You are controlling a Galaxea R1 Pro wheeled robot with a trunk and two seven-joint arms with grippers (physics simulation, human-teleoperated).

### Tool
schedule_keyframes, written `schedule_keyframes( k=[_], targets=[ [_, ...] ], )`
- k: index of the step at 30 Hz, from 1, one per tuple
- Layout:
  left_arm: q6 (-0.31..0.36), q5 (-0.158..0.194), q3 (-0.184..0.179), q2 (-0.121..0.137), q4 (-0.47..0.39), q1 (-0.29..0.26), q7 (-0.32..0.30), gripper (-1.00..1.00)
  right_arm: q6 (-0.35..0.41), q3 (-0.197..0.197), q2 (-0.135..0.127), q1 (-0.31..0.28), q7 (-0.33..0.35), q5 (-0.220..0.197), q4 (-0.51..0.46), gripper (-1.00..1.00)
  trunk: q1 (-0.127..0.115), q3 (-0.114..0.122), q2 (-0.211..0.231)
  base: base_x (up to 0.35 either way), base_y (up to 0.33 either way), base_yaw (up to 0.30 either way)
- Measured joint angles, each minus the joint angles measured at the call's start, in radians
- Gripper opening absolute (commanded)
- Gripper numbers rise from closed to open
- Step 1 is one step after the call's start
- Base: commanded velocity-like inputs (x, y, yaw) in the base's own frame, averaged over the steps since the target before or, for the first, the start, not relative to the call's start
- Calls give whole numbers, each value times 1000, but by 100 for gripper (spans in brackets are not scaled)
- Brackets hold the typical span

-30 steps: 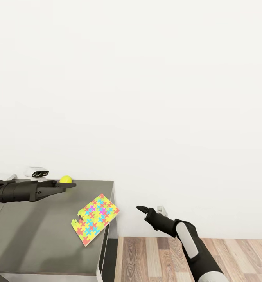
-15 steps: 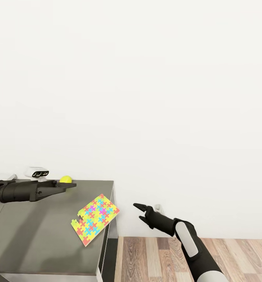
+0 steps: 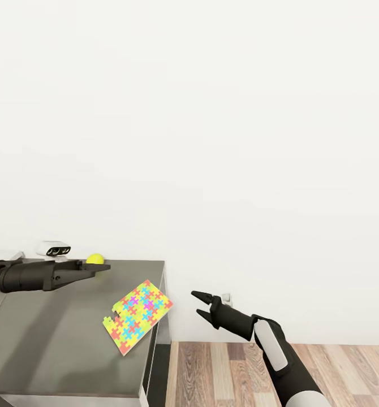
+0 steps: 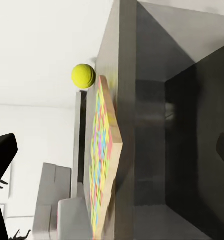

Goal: Put all the toys in the child's room - the three board games (two on the bed and one on the table), the two jigsaw puzzles on the table, and the tennis ball on the table - inside the toy box on the table in the child's room.

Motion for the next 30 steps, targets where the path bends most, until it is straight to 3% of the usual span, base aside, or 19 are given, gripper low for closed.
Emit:
schedule_keyframes(
  k=[30],
  targets=[
    [-1, 0, -1, -2, 0, 0, 0, 100, -5, -2, -4, 0, 4, 1, 0, 100, 0, 0, 0, 0, 35, 0]
  ],
)
